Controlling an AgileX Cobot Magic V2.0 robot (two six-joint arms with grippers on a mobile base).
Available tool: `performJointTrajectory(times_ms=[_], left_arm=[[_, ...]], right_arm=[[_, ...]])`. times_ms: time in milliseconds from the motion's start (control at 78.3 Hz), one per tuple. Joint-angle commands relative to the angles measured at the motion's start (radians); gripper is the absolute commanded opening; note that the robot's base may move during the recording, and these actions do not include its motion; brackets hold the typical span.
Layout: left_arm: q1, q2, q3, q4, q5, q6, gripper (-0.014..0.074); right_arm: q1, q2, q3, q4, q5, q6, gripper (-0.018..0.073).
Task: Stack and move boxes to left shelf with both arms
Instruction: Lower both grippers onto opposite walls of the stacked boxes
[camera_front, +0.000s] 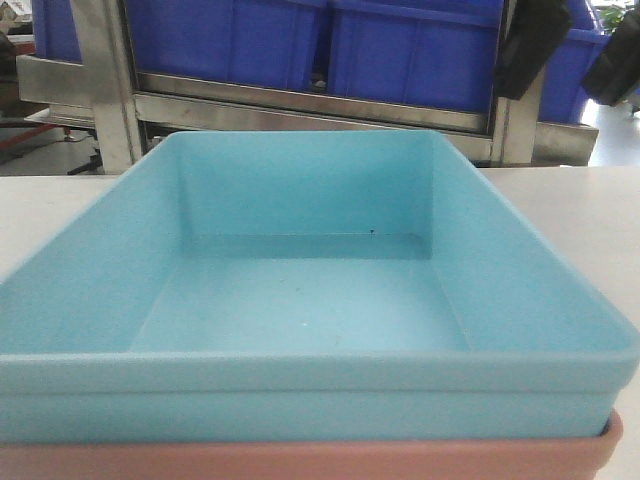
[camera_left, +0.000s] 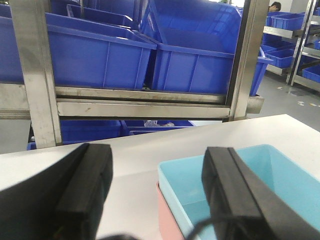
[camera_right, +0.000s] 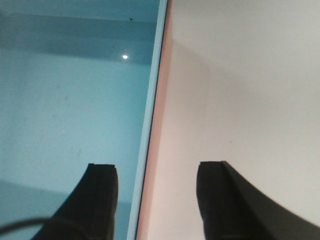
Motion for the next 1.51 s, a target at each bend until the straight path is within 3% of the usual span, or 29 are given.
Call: performJointTrajectory(times_ms=[0,396,702,817,881,983,1136,1264,1328,1366,1430,1494], left_arm=[[0.002,0.007,-0.027,-0.011,-0.09,0.002,0.0314],[0.002,0.012,-0.037,0.0,-0.055,0.002,0.0315],[0.002,0.244,-0.281,-0.002,0.245,0.0,0.0315],[0.002,0.377,-0.381,-0.003,0.357,-0.044,0.0318],[0.002,0.449,-0.429,0.0,0.426,-0.093,0.0328],[0.002,0.545,-0.494,0.045,0.516,-0.24,0.0344],[-0.046,0.659,-0.592,0.159,0.642,-0.44,0.0358],[-0.144,0.736,-0.658,0.351,0.73,-0.715,0.0358],[-0.21,0.783,-0.689,0.484,0.832,-0.858,0.0358],[-0.24,0.811,-0.699,0.523,0.88,-0.921,0.0358],[-0.262,0.85,-0.713,0.531,0.914,-0.984,0.0357],[-0.267,0.879,-0.721,0.492,0.919,-0.987,0.0357]], right_arm=[[-0.001,-0.03,-0.026,-0.016,-0.037,-0.009,0.0426],[-0.001,-0.03,-0.03,-0.03,0.003,-0.009,0.0426],[-0.001,-0.008,-0.088,-0.03,0.115,0.016,0.0426],[0.028,0.015,-0.088,-0.039,0.139,0.061,0.0426],[0.058,0.034,-0.088,-0.054,0.136,0.092,0.0426],[0.088,0.06,-0.088,-0.063,0.142,0.14,0.0426],[0.087,0.102,-0.09,-0.045,0.159,0.155,0.0426],[0.087,0.126,-0.09,-0.044,0.161,0.161,0.0426],[0.087,0.14,-0.09,-0.044,0.152,0.168,0.0426],[0.086,0.145,-0.09,-0.044,0.146,0.171,0.0426],[0.074,0.155,-0.09,-0.042,0.138,0.172,0.0426],[0.057,0.166,-0.09,-0.036,0.136,0.172,0.0426]])
